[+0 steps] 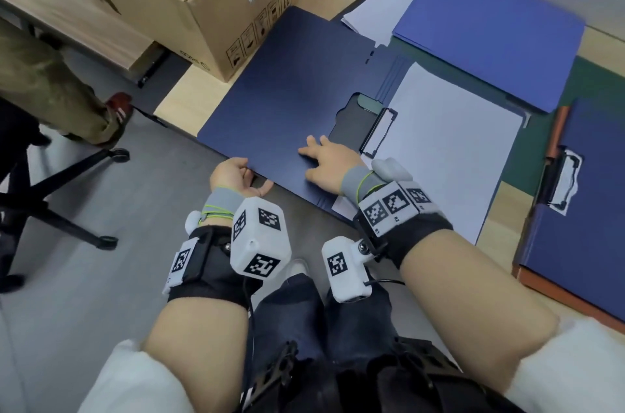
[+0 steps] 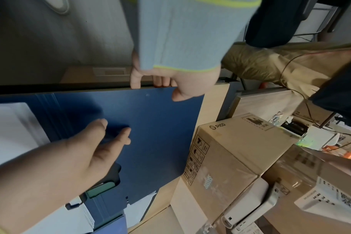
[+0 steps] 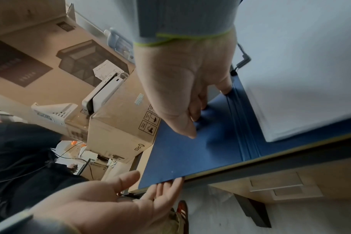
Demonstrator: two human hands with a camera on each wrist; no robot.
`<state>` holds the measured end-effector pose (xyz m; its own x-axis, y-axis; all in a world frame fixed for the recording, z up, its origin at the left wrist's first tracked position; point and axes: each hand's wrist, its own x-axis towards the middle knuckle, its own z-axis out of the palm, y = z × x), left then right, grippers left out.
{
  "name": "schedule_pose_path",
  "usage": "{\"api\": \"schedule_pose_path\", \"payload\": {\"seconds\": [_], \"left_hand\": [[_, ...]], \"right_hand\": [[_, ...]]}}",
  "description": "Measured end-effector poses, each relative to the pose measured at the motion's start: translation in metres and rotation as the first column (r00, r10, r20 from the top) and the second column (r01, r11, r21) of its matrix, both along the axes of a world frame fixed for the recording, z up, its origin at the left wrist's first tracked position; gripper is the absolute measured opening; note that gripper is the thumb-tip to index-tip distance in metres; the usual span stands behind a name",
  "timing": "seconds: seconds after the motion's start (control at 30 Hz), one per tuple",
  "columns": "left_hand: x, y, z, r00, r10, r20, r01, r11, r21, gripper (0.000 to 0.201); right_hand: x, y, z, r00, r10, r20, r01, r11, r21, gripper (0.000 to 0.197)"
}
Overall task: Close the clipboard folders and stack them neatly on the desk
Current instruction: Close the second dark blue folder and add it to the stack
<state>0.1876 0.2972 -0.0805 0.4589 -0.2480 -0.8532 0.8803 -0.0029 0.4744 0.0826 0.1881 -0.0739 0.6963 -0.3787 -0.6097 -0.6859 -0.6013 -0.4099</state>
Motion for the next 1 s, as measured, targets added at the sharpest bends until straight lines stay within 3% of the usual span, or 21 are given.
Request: {"api": "schedule_pose_path", "payload": {"seconds": [0.1,0.2,0.27,0.4,0.43,0.5,0.53,0.57,0.63,0.67,0.7,0.77,0.83,0.9,0.97,1.0], "left_hand": [[0.005,0.009,-0.005,0.998,0.068,-0.003,-0.068,0.997,-0.032,0.033],[0.005,0.015,-0.008,0.996,0.084,-0.001,-0.084,0.989,-0.124,0.040],[0.000,0.015,0.000,1.000,0.024,0.010,-0.021,0.974,-0.224,0.033],[-0.008,0.002,0.013,0.981,-0.184,0.060,0.193,0.888,-0.417,0.012],[-0.019,-0.007,0.023,0.972,-0.228,0.052,0.225,0.853,-0.471,0.009],[-0.030,-0.016,0.041,0.933,-0.349,0.083,0.330,0.744,-0.581,0.032],[-0.039,-0.020,0.052,0.895,-0.423,0.141,0.411,0.660,-0.628,0.033],[-0.047,-0.026,0.062,0.834,-0.513,0.202,0.498,0.544,-0.675,0.021],[-0.046,-0.034,0.070,0.745,-0.615,0.257,0.633,0.533,-0.561,0.040],[-0.041,-0.039,0.066,0.702,-0.625,0.341,0.709,0.571,-0.414,0.033],[-0.034,-0.045,0.067,0.622,-0.639,0.453,0.781,0.543,-0.307,0.018],[-0.038,-0.060,0.072,0.389,-0.769,0.506,0.919,0.358,-0.164,0.051],[-0.044,-0.074,0.074,0.322,-0.836,0.444,0.944,0.320,-0.082,0.058],[-0.060,-0.093,0.074,0.299,-0.864,0.404,0.946,0.325,-0.004,0.046],[-0.080,-0.113,0.070,0.357,-0.868,0.344,0.923,0.384,0.013,0.017],[-0.084,-0.117,0.066,0.356,-0.868,0.347,0.916,0.397,0.053,0.015]], "right_hand": [[-0.002,0.003,-0.003,0.991,-0.103,0.082,0.102,0.995,0.014,0.050],[-0.006,0.000,0.007,0.884,-0.403,0.238,0.369,0.913,0.174,0.038],[-0.008,-0.003,0.018,0.798,-0.542,0.265,0.475,0.835,0.277,0.033],[-0.013,-0.008,0.055,0.665,-0.729,0.164,0.559,0.631,0.537,0.037],[-0.023,-0.011,0.067,0.627,-0.762,0.159,0.567,0.587,0.578,0.039],[-0.031,-0.014,0.085,0.580,-0.798,0.167,0.556,0.536,0.635,0.055],[-0.036,-0.016,0.093,0.549,-0.817,0.175,0.561,0.516,0.648,0.061],[-0.041,-0.017,0.100,0.517,-0.835,0.189,0.566,0.499,0.656,0.064],[-0.043,-0.017,0.111,0.466,-0.857,0.219,0.576,0.482,0.661,0.064],[-0.047,-0.019,0.117,0.435,-0.868,0.240,0.586,0.476,0.656,0.061],[-0.051,-0.020,0.122,0.406,-0.874,0.267,0.589,0.473,0.655,0.058],[-0.072,-0.028,0.130,0.311,-0.898,0.312,0.599,0.440,0.669,0.049],[-0.087,-0.034,0.134,0.252,-0.905,0.344,0.598,0.425,0.680,0.032],[-0.111,-0.044,0.135,0.215,-0.901,0.377,0.619,0.424,0.661,0.015],[-0.137,-0.056,0.129,0.191,-0.904,0.382,0.664,0.406,0.628,0.014],[-0.146,-0.058,0.125,0.185,-0.908,0.376,0.685,0.393,0.613,0.017]]}}
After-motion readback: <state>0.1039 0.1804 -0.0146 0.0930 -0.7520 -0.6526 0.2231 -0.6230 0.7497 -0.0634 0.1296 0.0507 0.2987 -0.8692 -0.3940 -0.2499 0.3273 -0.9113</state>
